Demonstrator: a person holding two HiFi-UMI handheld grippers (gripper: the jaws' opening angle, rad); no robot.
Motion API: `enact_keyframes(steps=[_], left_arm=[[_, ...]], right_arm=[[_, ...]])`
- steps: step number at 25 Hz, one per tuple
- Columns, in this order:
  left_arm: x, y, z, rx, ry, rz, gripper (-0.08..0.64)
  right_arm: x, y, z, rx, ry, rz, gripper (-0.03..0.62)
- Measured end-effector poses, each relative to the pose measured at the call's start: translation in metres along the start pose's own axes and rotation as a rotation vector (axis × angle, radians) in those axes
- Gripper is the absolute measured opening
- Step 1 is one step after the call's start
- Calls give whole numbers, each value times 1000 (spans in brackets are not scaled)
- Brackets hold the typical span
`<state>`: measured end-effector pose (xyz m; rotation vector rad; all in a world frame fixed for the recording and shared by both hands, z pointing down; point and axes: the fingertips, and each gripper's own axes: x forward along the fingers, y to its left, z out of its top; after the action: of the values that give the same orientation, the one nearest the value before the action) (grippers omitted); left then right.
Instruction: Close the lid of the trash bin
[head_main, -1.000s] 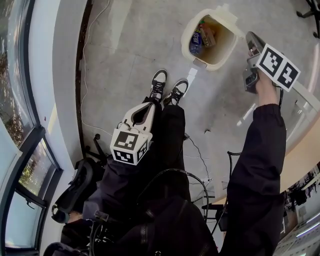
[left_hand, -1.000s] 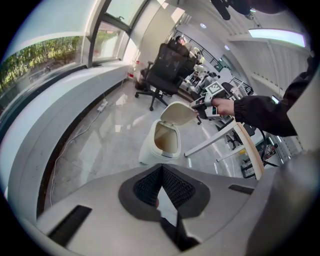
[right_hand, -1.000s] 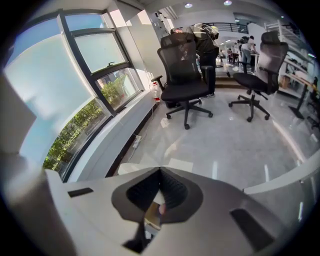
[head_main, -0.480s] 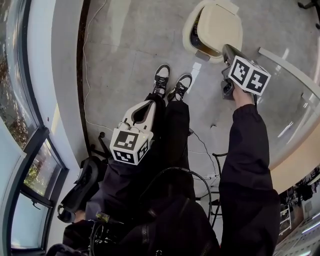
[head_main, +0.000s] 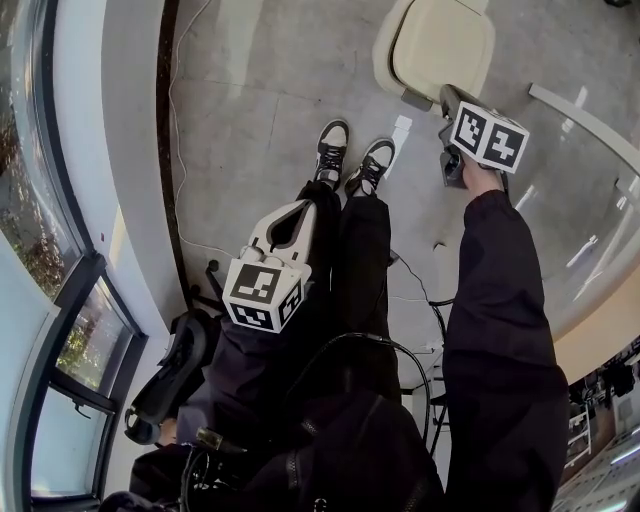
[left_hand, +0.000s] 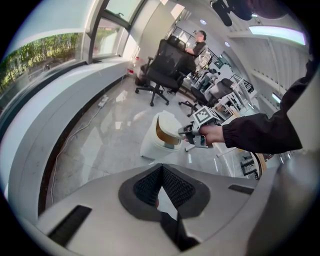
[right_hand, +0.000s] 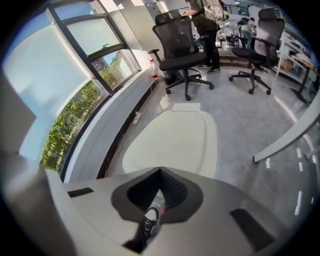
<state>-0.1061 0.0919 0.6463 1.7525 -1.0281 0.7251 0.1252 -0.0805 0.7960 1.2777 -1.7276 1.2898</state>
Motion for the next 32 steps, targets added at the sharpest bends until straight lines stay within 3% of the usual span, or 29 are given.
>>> enact_keyframes(steps=[13,32], left_arm=[[2,11,-15,-19,10,7,2],[7,8,-9,-27,12,-1,2]], right_arm=[[38,-12,-24,-43,72,-26,5],[52,-15,-31,-79,131,-27,5]])
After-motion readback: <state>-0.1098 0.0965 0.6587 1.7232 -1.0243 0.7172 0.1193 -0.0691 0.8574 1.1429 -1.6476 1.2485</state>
